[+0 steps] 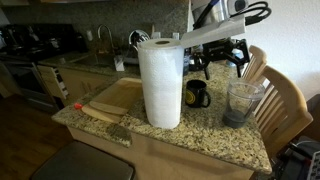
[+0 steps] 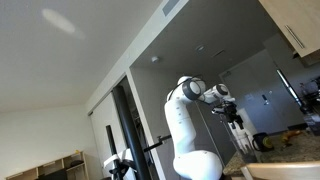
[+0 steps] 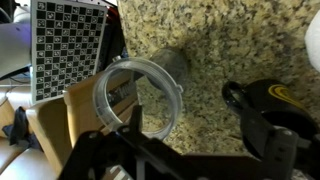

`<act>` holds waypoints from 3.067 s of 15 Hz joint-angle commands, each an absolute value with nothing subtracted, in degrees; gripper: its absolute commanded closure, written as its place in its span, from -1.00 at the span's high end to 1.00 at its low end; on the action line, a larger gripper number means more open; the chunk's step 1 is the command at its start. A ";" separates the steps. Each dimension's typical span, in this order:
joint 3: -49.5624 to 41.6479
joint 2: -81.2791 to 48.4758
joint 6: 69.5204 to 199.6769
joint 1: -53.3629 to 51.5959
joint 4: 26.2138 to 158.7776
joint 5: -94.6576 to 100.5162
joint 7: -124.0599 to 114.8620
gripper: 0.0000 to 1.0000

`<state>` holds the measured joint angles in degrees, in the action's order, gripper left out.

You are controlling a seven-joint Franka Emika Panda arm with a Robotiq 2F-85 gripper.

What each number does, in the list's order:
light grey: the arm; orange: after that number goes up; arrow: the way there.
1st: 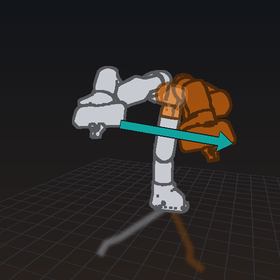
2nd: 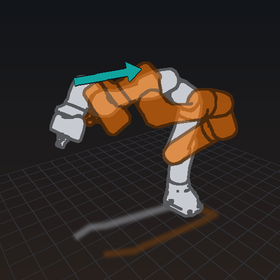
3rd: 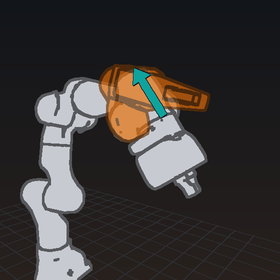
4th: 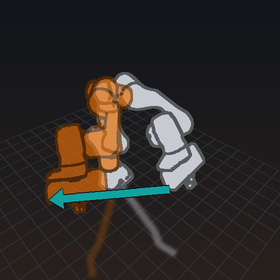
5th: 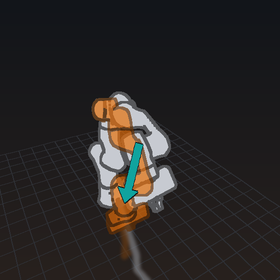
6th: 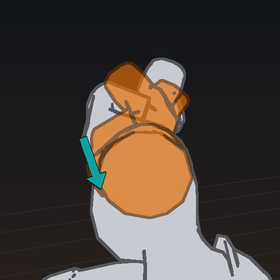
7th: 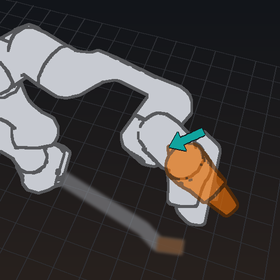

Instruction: Put the white bottle in the bowl then put the jar in the bowl

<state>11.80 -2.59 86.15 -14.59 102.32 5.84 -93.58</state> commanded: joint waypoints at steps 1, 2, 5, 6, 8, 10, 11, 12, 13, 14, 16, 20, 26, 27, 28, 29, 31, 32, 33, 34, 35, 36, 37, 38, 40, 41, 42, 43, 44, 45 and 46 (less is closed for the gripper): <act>12.15 -2.05 84.77 -14.32 102.73 5.92 -95.08 1.00; 12.23 -1.34 84.20 -14.25 103.49 5.92 -96.10 1.00; 12.35 -0.07 83.95 -14.12 104.62 5.91 -96.81 1.00; 12.51 1.19 85.02 -14.28 105.94 6.98 -97.31 1.00; 12.38 5.72 88.92 -14.10 110.49 7.29 -98.21 1.00; 11.99 10.89 90.87 -13.41 115.58 5.78 -98.91 1.00; 11.79 14.13 91.03 -13.06 118.52 4.83 -98.24 1.00; 11.56 17.02 91.22 -12.67 121.38 3.67 -98.22 1.00; 11.34 19.75 90.75 -12.23 123.58 2.38 -98.35 1.00; 10.84 22.89 90.75 -11.54 126.47 0.75 -97.67 1.00; 12.57 18.40 87.79 -10.85 121.04 1.69 -98.10 1.00; 11.90 24.58 87.97 -9.68 126.22 0.00 -97.69 1.00; 11.70 15.28 97.82 -9.03 126.60 -1.51 -94.50 1.00; 12.91 18.70 95.25 -9.39 126.45 0.12 -96.73 1.00; 12.64 16.88 96.20 -9.32 126.47 -0.14 -96.44 1.00; 12.48 15.54 96.84 -9.14 126.43 -0.16 -96.22 1.00; 12.31 14.57 97.02 -9.07 126.36 -0.17 -96.04 1.00; 12.32 14.64 97.02 -9.06 126.34 -0.21 -96.01 1.00; 12.31 14.81 96.24 -9.08 126.30 -0.30 -95.76 1.00; 12.32 14.88 95.53 -9.05 126.15 -0.59 -96.09 1.00; 12.20 14.72 95.41 -8.97 126.23 -0.54 -95.78 1.00; 12.23 14.79 94.71 -8.99 126.05 -0.67 -95.97 1.00; 12.06 14.66 94.30 -8.82 126.04 -1.01 -96.40 1.00; 12.06 14.71 94.18 -8.83 126.06 -0.77 -96.31 1.00; 11.91 14.72 93.54 -8.70 125.89 -1.19 -96.94 1.00; 11.82 14.66 93.07 -8.58 125.58 -1.45 -97.55 1.00; 12.37 14.73 94.47 -8.99 126.26 -0.20 -97.11 1.00; 12.35 14.73 94.26 -8.93 126.20 -0.21 -97.38 1.00; 12.33 14.73 94.21 -8.88 126.19 -0.21 -97.45 1.00; 12.32 14.73 94.18 -8.83 126.18 -0.21 -97.46 1.00; 12.30 14.73 94.17 -8.76 126.18 -0.22 -97.47 1.00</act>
<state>11.54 14.70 94.25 -9.59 126.25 -0.06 -97.64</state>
